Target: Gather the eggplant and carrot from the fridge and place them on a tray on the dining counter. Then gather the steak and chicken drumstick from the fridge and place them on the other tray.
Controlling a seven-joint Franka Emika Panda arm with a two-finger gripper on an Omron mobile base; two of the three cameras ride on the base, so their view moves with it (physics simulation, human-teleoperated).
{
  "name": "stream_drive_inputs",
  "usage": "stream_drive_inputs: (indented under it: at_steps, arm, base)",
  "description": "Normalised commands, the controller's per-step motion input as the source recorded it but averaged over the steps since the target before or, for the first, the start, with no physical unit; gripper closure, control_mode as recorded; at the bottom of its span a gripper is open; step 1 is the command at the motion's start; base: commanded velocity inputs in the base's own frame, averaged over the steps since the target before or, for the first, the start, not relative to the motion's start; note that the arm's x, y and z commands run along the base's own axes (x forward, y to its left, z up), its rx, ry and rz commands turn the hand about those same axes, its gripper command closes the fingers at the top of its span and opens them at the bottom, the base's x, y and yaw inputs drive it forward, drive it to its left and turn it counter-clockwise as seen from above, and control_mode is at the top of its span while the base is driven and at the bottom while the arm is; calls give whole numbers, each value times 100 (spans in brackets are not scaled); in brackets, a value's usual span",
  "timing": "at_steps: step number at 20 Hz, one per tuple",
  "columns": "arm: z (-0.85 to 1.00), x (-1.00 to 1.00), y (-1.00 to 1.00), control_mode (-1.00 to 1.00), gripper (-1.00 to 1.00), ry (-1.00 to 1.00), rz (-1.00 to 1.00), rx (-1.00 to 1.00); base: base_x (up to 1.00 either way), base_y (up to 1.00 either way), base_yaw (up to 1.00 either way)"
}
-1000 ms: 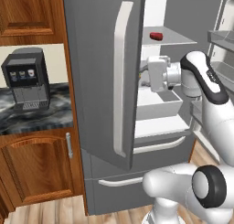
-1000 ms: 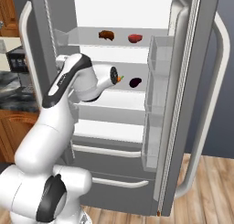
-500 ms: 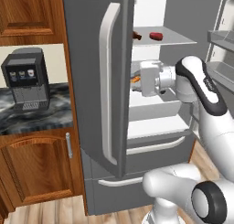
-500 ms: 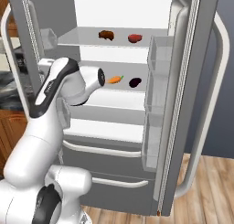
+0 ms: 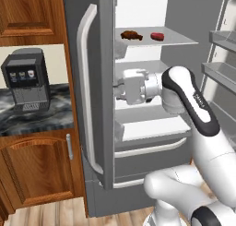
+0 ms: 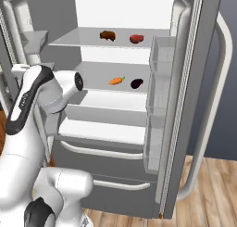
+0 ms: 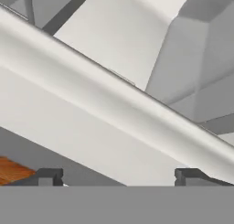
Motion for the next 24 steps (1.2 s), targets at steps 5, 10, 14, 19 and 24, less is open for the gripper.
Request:
stream_drive_inputs:
  at_steps: [5,10,14,19,24]
  arm:
    - [0,-40,73,-100,-100,-1,5,0]
    - [0,-26,78,-100,-100,0,6,0]
    - [0,-2,76,-100,-100,0,7,0]
    - [0,0,73,-100,-100,0,7,0]
    - [0,-31,22,-100,-100,-19,1,-4]
  base:
    - [0,0,0]
    - [0,0,0]
    - [0,0,0]
    - [0,0,0]
    - [0,0,0]
